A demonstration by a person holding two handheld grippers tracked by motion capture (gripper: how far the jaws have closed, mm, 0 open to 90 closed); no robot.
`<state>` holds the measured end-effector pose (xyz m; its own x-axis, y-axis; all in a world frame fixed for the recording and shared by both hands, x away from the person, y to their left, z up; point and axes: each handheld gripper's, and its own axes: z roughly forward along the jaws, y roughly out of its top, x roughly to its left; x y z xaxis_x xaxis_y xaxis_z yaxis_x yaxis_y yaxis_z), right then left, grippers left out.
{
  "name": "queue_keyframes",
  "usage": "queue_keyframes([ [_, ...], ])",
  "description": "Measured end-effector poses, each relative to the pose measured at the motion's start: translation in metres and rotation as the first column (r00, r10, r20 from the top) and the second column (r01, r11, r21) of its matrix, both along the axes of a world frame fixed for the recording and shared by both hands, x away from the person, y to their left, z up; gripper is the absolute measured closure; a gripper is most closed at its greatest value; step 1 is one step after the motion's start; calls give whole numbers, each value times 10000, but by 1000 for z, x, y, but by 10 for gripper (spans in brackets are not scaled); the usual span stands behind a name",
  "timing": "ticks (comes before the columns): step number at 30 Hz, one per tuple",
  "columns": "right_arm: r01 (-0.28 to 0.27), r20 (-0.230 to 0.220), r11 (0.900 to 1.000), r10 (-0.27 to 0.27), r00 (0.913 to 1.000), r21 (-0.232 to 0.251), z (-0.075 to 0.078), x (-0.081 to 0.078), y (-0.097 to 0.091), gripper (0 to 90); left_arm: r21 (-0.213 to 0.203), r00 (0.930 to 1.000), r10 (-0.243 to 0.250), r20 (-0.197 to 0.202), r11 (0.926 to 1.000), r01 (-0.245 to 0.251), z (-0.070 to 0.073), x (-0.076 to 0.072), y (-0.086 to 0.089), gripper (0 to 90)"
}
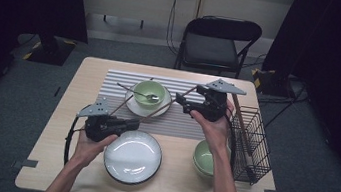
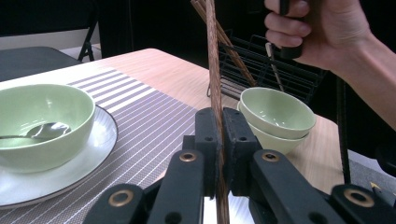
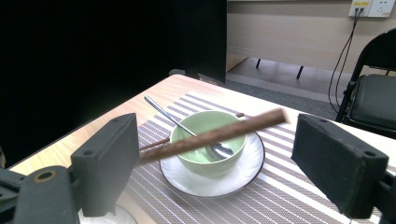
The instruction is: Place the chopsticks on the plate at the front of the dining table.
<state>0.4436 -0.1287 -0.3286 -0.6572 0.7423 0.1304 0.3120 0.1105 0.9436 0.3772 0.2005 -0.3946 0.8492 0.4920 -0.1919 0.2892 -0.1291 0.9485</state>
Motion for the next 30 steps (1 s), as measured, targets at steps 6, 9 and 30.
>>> queue_keyframes([
  [6,3,-17,10000,-3,10000,-10,2,-4,-4,145,117,9998,190,-33,9998,-190,0,2,3,858],
  [9,-36,-22,9999,35,10000,-116,1,-9,-8,146,220,9996,281,-8,9994,-281,0,2,8,858],
  [30,417,-468,9972,-446,9979,-617,-19,-31,-41,149,704,9939,1102,62,9914,-1104,-1,11,37,858],
])
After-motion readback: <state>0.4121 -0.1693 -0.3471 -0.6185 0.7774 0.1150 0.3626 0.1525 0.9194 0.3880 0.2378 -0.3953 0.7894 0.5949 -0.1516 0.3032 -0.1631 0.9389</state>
